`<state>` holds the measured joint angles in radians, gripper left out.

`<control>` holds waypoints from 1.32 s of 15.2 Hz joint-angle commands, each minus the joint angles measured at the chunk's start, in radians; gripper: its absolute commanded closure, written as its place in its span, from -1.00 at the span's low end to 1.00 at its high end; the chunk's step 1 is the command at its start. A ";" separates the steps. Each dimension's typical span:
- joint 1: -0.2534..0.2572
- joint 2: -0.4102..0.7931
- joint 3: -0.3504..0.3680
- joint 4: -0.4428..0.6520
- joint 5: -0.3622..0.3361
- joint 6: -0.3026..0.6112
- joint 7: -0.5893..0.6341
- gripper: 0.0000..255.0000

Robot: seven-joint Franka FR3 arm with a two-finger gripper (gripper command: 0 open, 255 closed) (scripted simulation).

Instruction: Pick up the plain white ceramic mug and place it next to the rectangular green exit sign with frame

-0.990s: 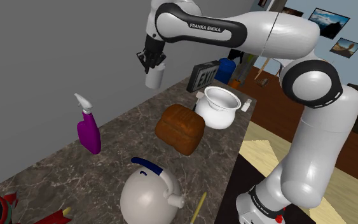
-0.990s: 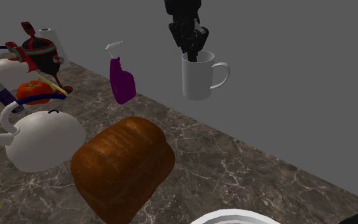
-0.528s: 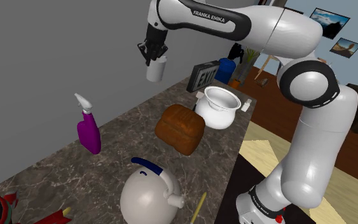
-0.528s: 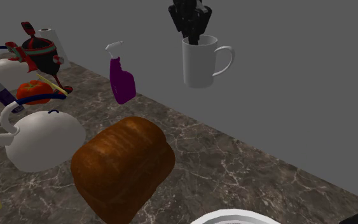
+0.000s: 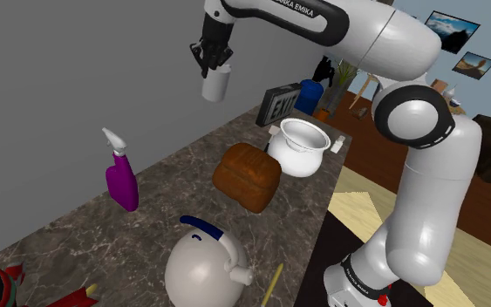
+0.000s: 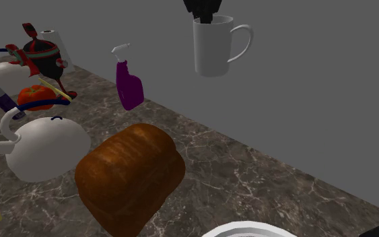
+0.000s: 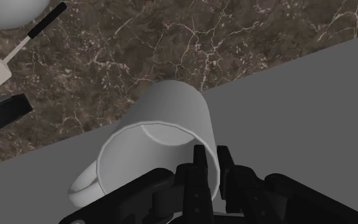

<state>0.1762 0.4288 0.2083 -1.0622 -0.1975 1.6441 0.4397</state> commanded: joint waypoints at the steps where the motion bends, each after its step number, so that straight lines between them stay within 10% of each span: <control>1: 0.005 0.017 -0.001 0.055 -0.003 -0.039 -0.005 1.00; 20: -0.290 -0.272 -0.107 -0.343 0.136 0.107 -0.368 1.00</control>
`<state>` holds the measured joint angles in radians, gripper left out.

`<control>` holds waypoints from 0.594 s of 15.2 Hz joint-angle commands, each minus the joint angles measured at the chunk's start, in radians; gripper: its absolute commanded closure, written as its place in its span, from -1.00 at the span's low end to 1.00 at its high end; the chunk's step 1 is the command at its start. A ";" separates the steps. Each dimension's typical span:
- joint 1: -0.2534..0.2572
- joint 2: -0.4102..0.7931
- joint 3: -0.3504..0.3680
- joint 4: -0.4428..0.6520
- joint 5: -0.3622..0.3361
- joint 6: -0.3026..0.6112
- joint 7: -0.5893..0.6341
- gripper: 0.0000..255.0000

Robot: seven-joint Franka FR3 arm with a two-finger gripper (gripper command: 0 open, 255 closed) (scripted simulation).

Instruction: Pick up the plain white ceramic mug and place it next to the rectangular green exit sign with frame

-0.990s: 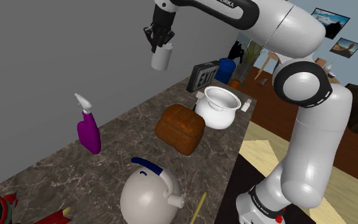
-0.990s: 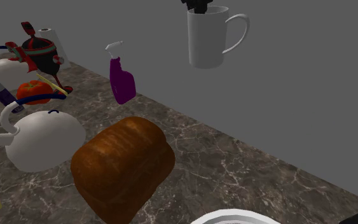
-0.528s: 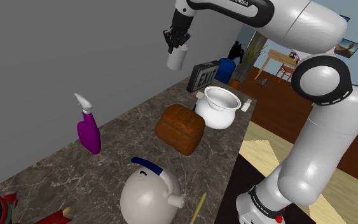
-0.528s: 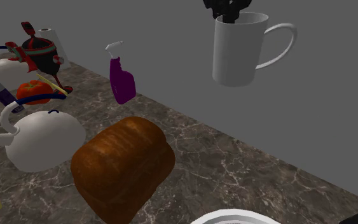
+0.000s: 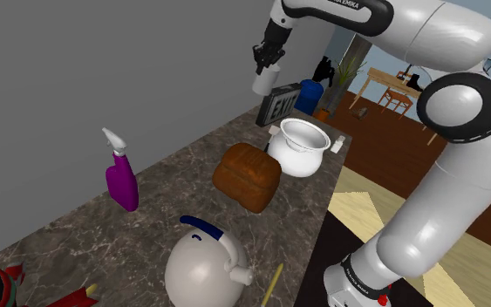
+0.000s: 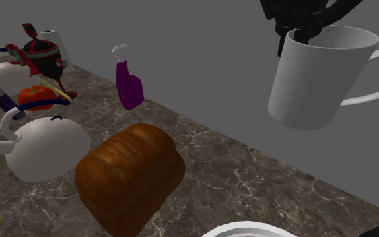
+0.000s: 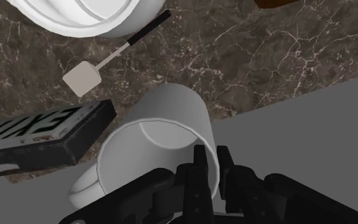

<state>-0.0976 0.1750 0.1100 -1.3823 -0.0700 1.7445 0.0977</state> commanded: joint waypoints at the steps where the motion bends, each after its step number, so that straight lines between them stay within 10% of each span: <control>1: -0.031 -0.024 -0.018 -0.030 0.015 0.009 -0.049 1.00; 9: -0.141 -0.031 -0.091 -0.040 0.062 0.017 -0.236 1.00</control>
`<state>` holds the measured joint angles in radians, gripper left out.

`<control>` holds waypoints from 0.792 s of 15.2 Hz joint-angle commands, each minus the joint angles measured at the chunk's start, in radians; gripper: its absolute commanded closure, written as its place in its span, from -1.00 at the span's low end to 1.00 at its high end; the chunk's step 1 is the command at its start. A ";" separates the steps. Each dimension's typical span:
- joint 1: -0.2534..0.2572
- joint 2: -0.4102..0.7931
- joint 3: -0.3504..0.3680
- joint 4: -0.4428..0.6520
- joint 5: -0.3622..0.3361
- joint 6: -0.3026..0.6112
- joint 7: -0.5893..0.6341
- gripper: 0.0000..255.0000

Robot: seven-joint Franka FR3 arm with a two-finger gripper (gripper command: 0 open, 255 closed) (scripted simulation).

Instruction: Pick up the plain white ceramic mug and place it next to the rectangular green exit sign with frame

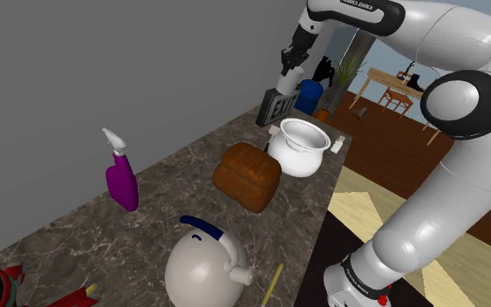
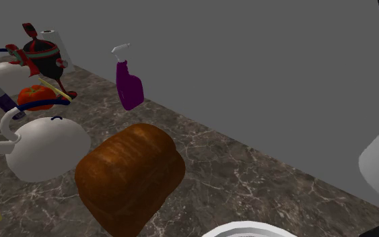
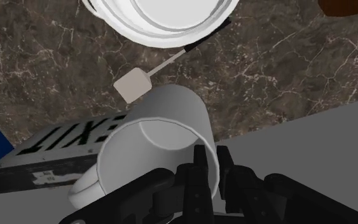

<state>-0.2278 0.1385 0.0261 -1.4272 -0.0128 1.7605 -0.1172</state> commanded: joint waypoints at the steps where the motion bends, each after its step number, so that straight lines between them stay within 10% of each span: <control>1: -0.025 0.010 -0.017 0.011 0.011 -0.001 -0.044 1.00; 12: -0.182 0.130 -0.107 0.177 0.081 -0.054 -0.290 1.00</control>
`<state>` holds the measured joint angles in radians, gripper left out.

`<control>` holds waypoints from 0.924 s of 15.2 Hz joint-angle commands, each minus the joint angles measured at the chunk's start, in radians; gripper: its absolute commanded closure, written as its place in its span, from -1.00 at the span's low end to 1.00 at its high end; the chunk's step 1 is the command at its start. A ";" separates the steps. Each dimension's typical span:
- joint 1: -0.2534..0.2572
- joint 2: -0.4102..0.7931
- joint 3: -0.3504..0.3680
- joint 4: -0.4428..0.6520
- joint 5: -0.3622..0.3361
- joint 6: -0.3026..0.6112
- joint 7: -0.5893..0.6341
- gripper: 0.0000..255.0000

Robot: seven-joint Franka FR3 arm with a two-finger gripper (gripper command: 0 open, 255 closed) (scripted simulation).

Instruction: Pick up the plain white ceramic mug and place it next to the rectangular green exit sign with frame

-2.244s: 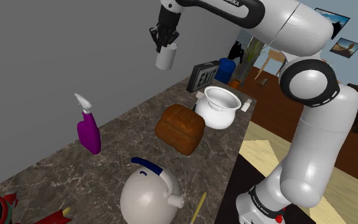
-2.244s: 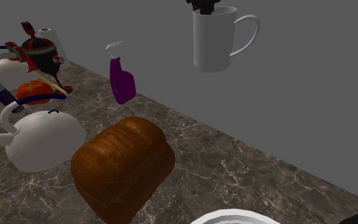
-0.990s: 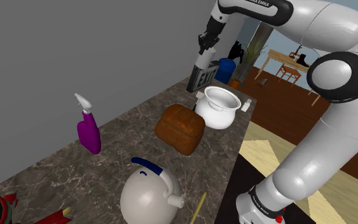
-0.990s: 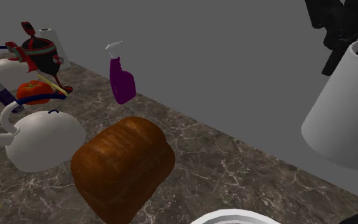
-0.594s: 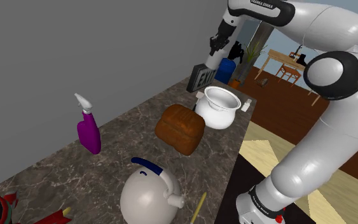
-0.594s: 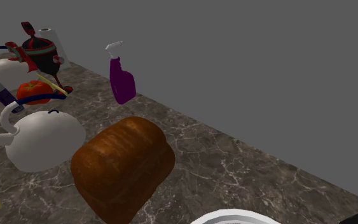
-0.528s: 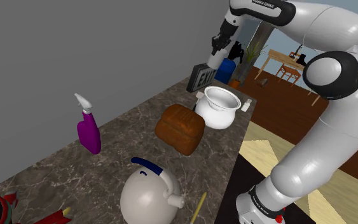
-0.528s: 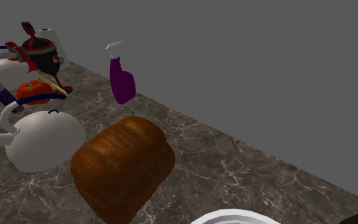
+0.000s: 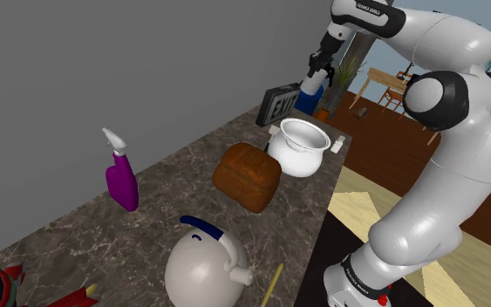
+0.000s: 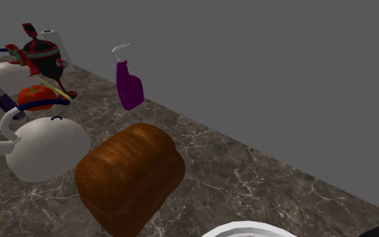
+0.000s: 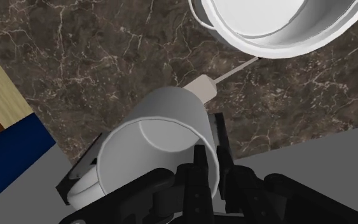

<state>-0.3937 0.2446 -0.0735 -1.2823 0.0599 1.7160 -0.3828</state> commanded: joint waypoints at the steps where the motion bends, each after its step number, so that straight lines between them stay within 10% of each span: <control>1: -0.027 0.036 -0.012 0.050 0.013 -0.015 -0.038 1.00; 14: -0.021 -0.011 -0.011 -0.193 0.011 0.181 -0.046 1.00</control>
<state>-0.4133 0.2348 -0.0834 -1.4627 0.0698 1.8848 -0.4259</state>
